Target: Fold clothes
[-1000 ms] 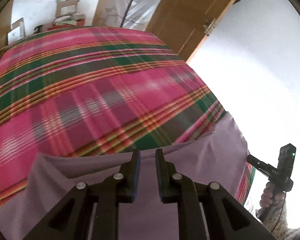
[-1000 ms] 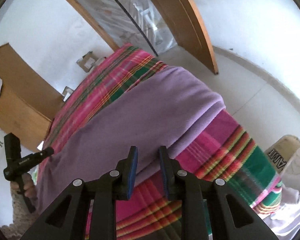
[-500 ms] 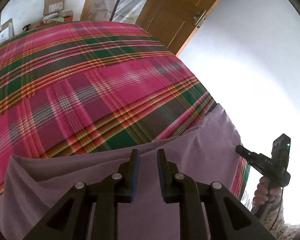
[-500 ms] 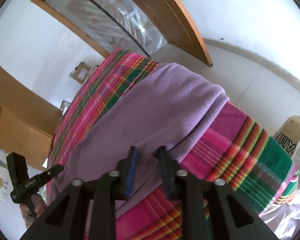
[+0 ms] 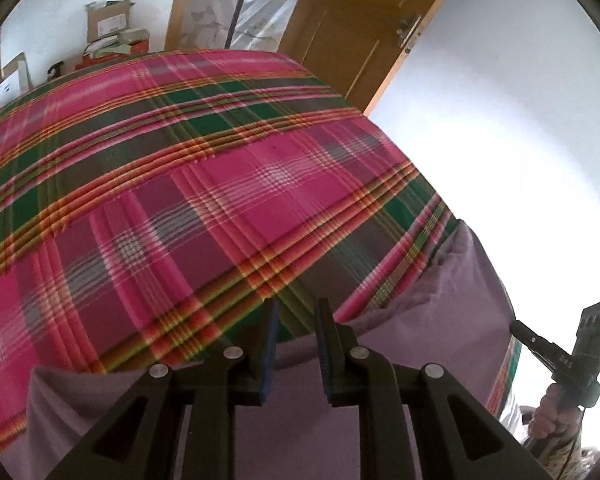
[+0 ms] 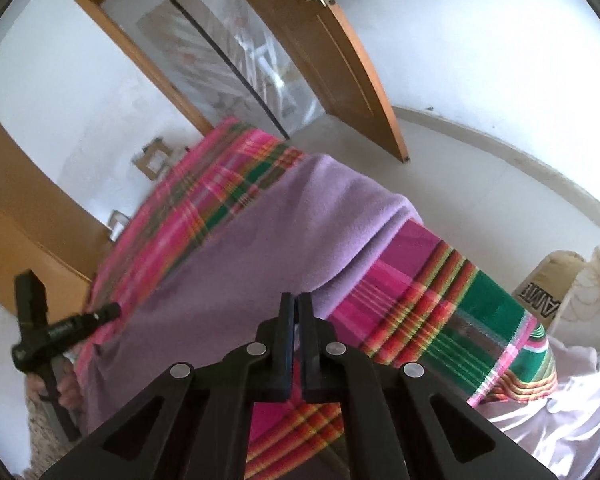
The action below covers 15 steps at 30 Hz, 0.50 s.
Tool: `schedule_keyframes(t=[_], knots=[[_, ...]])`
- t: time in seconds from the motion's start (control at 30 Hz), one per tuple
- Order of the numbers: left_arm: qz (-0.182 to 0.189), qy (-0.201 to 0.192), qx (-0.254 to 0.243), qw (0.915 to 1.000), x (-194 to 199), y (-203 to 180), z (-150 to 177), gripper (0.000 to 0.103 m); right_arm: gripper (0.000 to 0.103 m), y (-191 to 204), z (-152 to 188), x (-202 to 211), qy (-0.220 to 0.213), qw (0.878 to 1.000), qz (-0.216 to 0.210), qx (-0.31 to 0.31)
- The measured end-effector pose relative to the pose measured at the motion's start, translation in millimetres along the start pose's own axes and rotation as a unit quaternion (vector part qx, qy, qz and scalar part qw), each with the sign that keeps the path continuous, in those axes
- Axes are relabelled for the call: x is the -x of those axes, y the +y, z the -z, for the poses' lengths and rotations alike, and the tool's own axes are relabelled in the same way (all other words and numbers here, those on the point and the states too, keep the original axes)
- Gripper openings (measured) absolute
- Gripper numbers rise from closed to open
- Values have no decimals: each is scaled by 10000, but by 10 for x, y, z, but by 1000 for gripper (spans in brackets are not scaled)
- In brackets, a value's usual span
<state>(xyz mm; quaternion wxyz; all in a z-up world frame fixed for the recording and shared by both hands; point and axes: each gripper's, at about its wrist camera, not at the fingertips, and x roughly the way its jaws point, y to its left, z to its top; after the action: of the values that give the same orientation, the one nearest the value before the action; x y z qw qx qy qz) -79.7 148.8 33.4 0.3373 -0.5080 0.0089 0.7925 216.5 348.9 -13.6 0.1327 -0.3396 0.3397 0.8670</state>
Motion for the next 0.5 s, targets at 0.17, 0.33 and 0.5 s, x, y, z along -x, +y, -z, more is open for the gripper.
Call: schedule_keyframes(t=[0.17, 0.33, 0.5], knots=[[-36, 228, -233, 9995, -148, -30, -18, 19, 2, -10, 9, -44, 18, 9999, 105, 23], [-78, 359, -631, 9973, -205, -117, 18, 19, 2, 102, 85, 54, -192, 9987, 341, 314], [-135, 471, -1046, 9933, -252, -210, 58, 19, 2, 35, 97, -61, 37, 9991, 389, 178]])
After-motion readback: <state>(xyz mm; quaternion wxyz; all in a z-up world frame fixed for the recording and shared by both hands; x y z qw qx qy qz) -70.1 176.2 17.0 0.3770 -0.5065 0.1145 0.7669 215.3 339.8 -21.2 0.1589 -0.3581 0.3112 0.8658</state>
